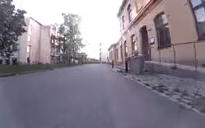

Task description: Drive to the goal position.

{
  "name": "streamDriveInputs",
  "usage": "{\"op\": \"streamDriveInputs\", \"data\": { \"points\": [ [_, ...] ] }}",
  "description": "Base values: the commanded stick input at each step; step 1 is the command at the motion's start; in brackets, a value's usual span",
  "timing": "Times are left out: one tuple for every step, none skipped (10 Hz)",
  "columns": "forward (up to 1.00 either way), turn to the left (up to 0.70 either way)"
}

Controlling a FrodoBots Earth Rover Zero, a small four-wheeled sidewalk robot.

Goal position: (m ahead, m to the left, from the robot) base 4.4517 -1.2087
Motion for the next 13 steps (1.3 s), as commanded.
{"op": "streamDriveInputs", "data": {
  "points": [
    [0.7, 0.0],
    [0.7, 0.0],
    [0.7, 0.0],
    [0.7, 0.0],
    [0.7, 0.0],
    [0.7, 0.0],
    [0.7, 0.0],
    [0.7, 0.0],
    [0.7, 0.0],
    [0.7, 0.0],
    [0.7, 0.0],
    [0.7, 0.0],
    [0.7, 0.0]
  ]
}}
